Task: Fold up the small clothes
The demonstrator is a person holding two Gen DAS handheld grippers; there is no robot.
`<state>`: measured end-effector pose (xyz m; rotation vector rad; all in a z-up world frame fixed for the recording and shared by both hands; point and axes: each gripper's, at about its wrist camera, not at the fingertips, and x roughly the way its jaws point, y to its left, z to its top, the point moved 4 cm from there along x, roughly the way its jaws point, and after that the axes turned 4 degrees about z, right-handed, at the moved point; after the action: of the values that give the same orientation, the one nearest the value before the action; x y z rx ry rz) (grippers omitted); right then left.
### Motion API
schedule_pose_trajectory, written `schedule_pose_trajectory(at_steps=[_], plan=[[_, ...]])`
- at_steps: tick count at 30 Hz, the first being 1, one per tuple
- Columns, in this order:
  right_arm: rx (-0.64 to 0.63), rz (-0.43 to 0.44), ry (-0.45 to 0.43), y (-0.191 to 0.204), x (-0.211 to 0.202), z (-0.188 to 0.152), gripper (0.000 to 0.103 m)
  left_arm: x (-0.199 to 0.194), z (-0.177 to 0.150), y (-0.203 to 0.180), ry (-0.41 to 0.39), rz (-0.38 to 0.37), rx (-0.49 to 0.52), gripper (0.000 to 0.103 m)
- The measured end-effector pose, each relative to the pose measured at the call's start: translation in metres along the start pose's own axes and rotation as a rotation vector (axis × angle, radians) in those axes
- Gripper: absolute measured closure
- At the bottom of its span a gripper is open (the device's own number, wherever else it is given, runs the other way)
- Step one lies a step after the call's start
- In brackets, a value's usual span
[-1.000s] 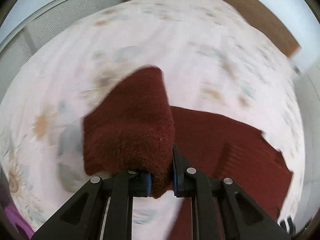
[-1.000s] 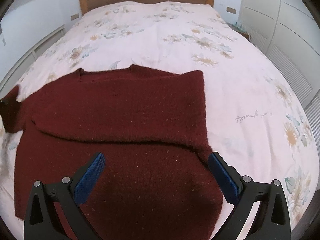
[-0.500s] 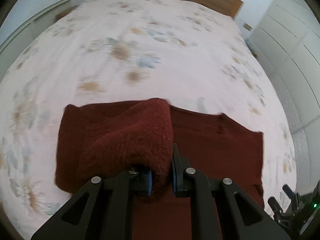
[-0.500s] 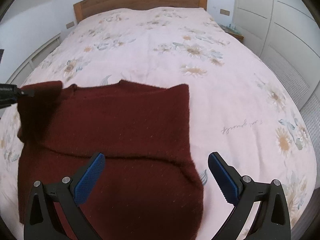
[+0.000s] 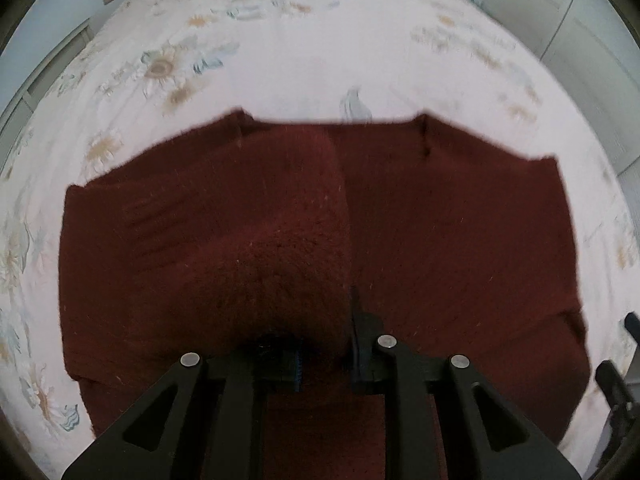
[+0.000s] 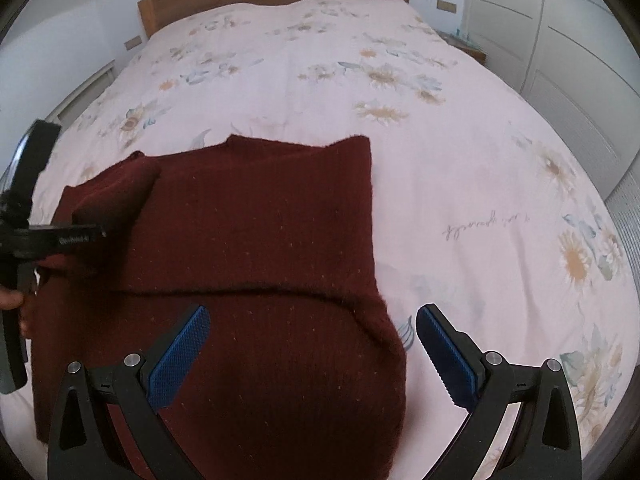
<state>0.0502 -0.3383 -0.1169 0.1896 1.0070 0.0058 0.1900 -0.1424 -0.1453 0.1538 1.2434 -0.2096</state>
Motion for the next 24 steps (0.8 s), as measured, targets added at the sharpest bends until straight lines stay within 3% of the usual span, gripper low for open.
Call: schedule_pose_trajectory(at_steps=[3,8,12,15,19,24], plan=[[0.022,0.012,0.007,-0.004,0.004,-0.004,0.0,0.009,-0.005,0.003,0.016,0.008,0.004,0.084],[0.024,0.007,0.026,-0.009,0.01,-0.008,0.0,0.011,-0.009,0.008,0.04,0.011,-0.015,0.064],[0.042,0.006,0.028,-0.013,0.01,-0.01,0.0,0.01,-0.012,0.01,0.058,0.021,-0.004,0.033],[0.044,0.005,0.028,-0.013,0.008,-0.012,0.0,0.003,-0.015,0.011,0.047,0.017,0.007,0.001],[0.045,-0.001,0.026,-0.015,0.006,-0.012,0.0,-0.008,-0.021,0.015,0.025,0.04,0.054,0.001],[0.056,0.005,0.033,-0.015,0.005,-0.017,0.0,-0.018,-0.032,0.025,0.018,0.007,0.055,0.001]])
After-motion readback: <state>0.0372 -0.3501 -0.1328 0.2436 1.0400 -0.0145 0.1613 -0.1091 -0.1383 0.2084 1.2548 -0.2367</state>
